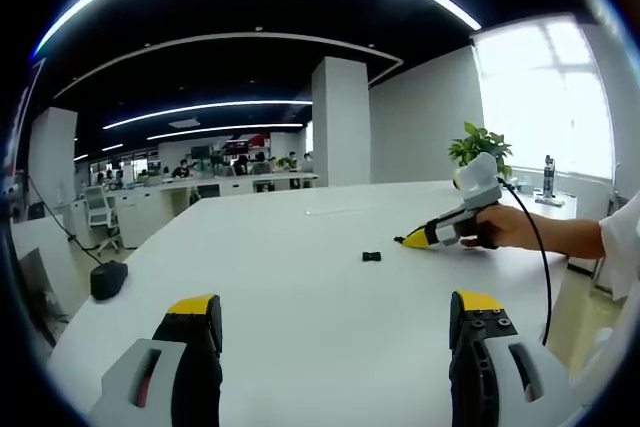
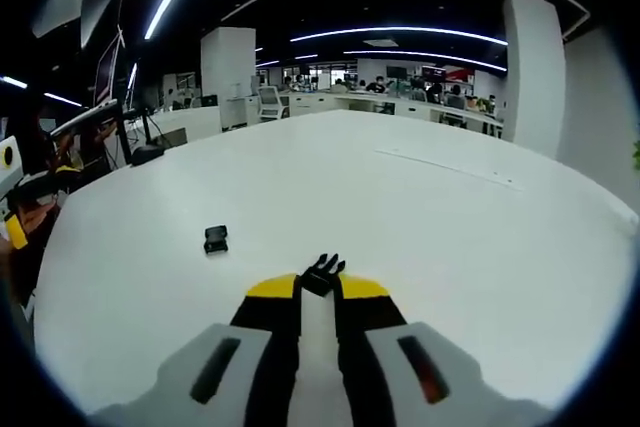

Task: Snap the two parts of the plastic buckle together until the buckle closes and remains connected.

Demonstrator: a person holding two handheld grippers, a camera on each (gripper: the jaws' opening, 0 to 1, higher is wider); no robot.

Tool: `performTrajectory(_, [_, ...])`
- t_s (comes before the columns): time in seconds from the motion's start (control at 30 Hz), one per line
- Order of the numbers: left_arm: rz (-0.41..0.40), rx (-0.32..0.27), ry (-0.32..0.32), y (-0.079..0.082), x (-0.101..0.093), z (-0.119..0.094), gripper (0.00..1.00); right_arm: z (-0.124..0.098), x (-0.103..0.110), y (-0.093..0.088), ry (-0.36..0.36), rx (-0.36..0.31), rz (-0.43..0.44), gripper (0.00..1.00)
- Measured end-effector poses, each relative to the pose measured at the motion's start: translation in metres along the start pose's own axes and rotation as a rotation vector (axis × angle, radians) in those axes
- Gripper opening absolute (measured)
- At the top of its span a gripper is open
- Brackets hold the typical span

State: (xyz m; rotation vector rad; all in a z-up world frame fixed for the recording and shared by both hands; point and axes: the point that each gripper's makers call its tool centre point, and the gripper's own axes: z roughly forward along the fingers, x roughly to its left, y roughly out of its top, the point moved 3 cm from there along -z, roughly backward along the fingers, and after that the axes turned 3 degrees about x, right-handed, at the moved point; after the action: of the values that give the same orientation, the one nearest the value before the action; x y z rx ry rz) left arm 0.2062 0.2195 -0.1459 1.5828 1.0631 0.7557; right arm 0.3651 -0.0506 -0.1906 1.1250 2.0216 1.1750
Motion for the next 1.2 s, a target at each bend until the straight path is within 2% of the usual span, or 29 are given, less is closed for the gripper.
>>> performTrajectory(0.4, [0.0,0.026,-0.035,-0.005,-0.002,0.016,0.96,-0.007,-0.003,0.0,0.034,-0.01,-0.007,0.13])
performTrajectory(0.7, [0.019,0.034,-0.062,-0.004,-0.003,0.025,0.96,-0.008,0.003,-0.001,0.087,-0.006,-0.02,0.13])
performTrajectory(0.8, [0.027,0.033,-0.086,-0.002,-0.002,0.03,0.96,-0.01,0.006,-0.002,0.118,-0.002,-0.028,0.13])
performTrajectory(0.93, [-0.007,0.016,-0.112,0.001,-0.001,0.037,0.95,-0.012,0.007,-0.004,0.146,0.0,-0.026,0.13])
performTrajectory(1.2, [-0.006,0.026,-0.156,0.005,-0.008,0.049,0.95,-0.018,0.007,-0.006,0.185,0.004,-0.031,0.13])
